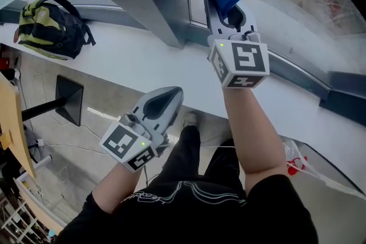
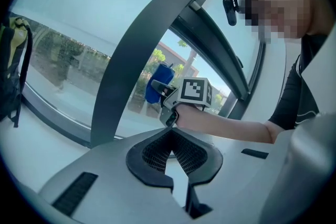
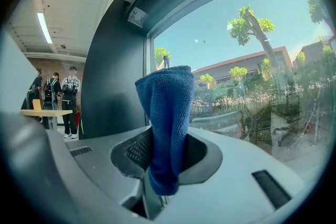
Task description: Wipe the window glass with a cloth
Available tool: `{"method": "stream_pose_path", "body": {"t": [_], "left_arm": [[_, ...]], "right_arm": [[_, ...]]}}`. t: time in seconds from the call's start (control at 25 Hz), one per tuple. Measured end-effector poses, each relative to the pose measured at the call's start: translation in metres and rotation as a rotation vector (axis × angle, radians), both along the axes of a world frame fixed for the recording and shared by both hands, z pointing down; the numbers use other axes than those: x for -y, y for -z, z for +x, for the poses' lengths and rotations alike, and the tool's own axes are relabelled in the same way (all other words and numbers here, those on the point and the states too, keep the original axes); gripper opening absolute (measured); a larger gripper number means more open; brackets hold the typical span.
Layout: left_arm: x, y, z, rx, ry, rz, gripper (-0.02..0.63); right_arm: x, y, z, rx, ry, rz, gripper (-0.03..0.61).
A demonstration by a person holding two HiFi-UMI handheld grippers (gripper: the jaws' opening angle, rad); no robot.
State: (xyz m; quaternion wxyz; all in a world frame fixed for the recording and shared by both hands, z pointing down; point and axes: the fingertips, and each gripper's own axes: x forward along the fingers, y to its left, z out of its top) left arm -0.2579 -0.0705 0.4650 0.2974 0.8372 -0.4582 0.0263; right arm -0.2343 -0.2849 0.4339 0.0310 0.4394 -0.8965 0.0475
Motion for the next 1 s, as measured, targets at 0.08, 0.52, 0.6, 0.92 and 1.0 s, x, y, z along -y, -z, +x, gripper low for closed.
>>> {"method": "stream_pose_path", "body": {"t": [0.08,0.52,0.6,0.92,1.0], "left_arm": [[0.001,-0.003,0.009,0.0,-0.009,-0.005,0.005],[0.008,-0.007,0.088,-0.001,-0.094,-0.015,0.005],[0.009,-0.006,0.105,-0.004,-0.107,-0.015,0.005],[0.013,-0.01,0.176,-0.02,-0.148,-0.027,0.005],[0.015,-0.01,0.192,-0.022,-0.159,-0.031,0.005]], "right_arm": [[-0.001,0.002,0.01,0.016,0.002,-0.003,0.094],[-0.007,0.005,0.094,0.031,-0.02,-0.001,0.093],[-0.007,0.005,0.113,0.025,-0.029,-0.001,0.093],[-0.009,-0.001,0.184,0.02,-0.043,-0.006,0.092],[-0.01,-0.001,0.202,0.019,-0.054,-0.011,0.092]]}}
